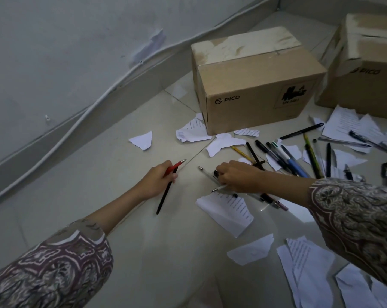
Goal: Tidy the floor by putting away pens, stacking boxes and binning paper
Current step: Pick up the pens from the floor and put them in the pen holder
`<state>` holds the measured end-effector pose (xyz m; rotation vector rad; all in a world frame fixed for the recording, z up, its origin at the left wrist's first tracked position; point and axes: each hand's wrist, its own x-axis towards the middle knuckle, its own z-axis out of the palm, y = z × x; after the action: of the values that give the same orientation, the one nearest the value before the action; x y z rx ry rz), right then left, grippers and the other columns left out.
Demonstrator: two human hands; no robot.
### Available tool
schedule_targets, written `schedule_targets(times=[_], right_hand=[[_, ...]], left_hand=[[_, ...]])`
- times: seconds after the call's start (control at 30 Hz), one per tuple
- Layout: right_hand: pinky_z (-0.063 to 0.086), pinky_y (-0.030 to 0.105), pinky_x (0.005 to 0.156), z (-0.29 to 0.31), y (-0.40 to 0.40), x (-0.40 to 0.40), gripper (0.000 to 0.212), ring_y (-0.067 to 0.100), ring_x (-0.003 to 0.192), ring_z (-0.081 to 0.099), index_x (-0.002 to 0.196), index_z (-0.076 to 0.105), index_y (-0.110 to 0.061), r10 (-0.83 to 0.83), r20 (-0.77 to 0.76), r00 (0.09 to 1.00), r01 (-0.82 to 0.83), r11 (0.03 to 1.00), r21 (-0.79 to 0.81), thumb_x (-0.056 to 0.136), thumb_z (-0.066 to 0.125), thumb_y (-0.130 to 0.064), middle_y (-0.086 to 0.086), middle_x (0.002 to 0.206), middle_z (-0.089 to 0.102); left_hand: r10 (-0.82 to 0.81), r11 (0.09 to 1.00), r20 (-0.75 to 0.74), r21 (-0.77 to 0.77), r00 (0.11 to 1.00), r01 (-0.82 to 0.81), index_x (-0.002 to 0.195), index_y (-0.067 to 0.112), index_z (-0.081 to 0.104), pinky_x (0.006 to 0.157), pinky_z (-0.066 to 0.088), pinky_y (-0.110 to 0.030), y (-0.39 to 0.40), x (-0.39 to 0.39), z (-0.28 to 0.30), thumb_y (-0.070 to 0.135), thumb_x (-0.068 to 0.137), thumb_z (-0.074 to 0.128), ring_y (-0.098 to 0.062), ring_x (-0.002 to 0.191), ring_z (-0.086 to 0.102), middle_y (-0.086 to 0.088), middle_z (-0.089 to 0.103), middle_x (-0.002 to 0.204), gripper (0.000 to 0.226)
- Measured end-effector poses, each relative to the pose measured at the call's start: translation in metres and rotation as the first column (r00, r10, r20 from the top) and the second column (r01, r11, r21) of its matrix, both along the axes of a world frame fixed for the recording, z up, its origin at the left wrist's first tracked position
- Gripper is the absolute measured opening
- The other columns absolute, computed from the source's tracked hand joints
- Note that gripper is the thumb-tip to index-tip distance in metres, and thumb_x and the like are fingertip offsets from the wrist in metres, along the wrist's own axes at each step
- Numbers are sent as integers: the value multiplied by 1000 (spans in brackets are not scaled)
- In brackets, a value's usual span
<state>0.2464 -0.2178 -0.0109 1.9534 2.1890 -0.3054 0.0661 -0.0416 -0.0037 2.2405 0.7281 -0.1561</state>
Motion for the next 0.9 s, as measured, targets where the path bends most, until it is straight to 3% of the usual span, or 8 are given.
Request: schedule_targets(times=[0.07, 0.17, 0.23, 0.3, 0.43, 0.57, 0.73, 0.9], right_hand=[[27, 29, 69, -4, 4, 2, 17, 28, 93, 51, 97, 60, -1, 0, -4, 1000, 0, 999, -45, 90, 45, -4, 14, 104, 55], [34, 34, 64, -2, 15, 9, 15, 29, 83, 55, 91, 57, -5, -75, -53, 996, 76, 997, 13, 89, 46, -14, 14, 90, 60], [36, 36, 57, 2, 24, 13, 8, 29, 69, 52, 78, 50, -8, -194, -147, 970, 204, 977, 53, 83, 48, -14, 14, 75, 57], [29, 32, 51, 8, 32, 12, 13, 25, 58, 42, 71, 43, -10, -326, -275, 905, 340, 940, 5, 81, 51, -12, 10, 64, 48], [27, 30, 52, 5, 48, 1, 18, 23, 59, 41, 69, 51, 1, -456, -395, 797, 444, 887, -127, 83, 56, -9, 5, 59, 39], [25, 28, 49, -2, 61, -13, 41, 21, 60, 38, 59, 24, -14, -521, -303, 798, 489, 854, -179, 86, 55, -9, 1, 64, 28], [31, 32, 67, -11, 68, -25, 43, 24, 80, 42, 60, 17, -18, -558, -256, 789, 535, 830, -158, 89, 45, -3, 3, 77, 32], [25, 29, 53, 5, 76, -12, 46, 20, 65, 36, 55, 21, -16, -581, -464, 669, 568, 802, -185, 85, 56, -10, 2, 61, 26]], left_hand=[[51, 995, 44, -84, 998, -47, 73, 17, 40, 73, 42, -26, -2, 2, 4, 14, 94, 49, -16, 76, 56, -4, 65, 77, 23], [123, 976, 101, -193, 987, -102, 75, 15, 44, 80, 45, -33, -2, 3, 5, 10, 94, 48, -20, 80, 60, -5, 68, 74, 20], [166, 962, 130, -239, 978, -131, 79, 11, 46, 74, 45, -28, -1, 2, 7, 7, 94, 47, -13, 75, 62, -8, 68, 74, 16], [201, 950, 158, -273, 967, -153, 80, 10, 46, 65, 44, -15, -2, 3, 11, 6, 95, 46, 1, 63, 60, -11, 66, 75, 15], [273, 929, 178, -306, 945, -211, 92, 5, 54, 51, 38, -3, -2, 5, 16, 5, 95, 44, 6, 53, 53, -7, 64, 73, 10], [332, 903, 178, -344, 926, -257, 95, 4, 54, 50, 38, -3, 0, 8, 16, 5, 95, 45, 6, 51, 50, -5, 65, 75, 9], [387, 876, 170, -375, 906, -304, 90, 6, 51, 49, 38, -3, -4, 16, 13, 5, 95, 46, 6, 55, 54, -10, 67, 83, 7], [395, 871, 132, -369, 909, -325, 86, 12, 52, 56, 42, -18, -3, 26, 27, 9, 95, 47, -12, 72, 59, -3, 70, 84, 11]])
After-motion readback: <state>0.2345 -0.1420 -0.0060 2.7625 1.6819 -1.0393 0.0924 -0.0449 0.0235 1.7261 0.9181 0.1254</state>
